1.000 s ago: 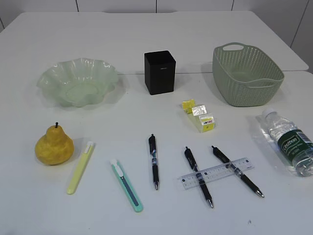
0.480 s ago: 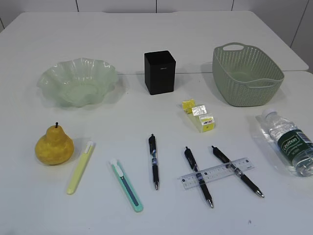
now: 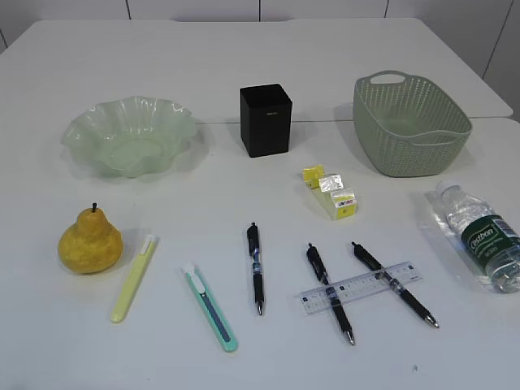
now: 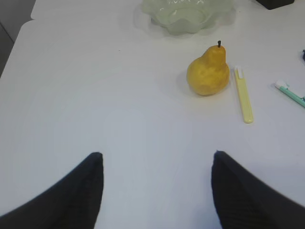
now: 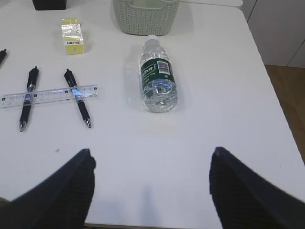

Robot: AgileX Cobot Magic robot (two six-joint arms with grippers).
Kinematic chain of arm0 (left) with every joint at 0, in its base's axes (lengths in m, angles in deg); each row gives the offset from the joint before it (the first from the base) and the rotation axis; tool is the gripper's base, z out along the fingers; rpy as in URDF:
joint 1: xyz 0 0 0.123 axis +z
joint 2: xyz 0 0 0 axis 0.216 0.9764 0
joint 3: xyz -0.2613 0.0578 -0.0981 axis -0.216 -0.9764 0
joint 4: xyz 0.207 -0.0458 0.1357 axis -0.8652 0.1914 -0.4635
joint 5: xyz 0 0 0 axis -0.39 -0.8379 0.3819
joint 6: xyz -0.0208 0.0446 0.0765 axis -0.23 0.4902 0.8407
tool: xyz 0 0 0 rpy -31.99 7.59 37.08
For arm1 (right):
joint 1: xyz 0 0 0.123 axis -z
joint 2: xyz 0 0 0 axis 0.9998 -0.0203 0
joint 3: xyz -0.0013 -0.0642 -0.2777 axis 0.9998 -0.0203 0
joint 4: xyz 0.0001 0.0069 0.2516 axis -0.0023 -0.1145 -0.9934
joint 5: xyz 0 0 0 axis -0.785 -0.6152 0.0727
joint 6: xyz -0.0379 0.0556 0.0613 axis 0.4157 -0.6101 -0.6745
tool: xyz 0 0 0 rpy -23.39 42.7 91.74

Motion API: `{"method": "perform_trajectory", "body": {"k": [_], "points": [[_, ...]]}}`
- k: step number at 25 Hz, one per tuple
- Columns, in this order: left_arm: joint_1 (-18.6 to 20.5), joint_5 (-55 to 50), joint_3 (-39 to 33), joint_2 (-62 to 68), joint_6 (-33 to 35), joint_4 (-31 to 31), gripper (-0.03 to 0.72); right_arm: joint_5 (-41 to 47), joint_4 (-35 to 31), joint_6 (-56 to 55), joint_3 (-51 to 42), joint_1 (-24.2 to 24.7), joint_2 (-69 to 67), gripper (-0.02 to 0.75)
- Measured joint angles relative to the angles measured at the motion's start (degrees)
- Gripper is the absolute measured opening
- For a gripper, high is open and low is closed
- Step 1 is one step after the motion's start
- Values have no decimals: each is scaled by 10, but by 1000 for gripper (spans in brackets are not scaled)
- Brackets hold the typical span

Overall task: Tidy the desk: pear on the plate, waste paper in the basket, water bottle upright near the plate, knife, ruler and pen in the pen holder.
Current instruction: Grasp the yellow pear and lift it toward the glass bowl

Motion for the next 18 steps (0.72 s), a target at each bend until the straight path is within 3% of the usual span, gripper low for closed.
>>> {"method": "perform_trajectory", "body": {"k": [18], "points": [[0, 0, 0, 0, 0, 0, 483, 0, 6, 0, 0, 0, 0, 557]]}}
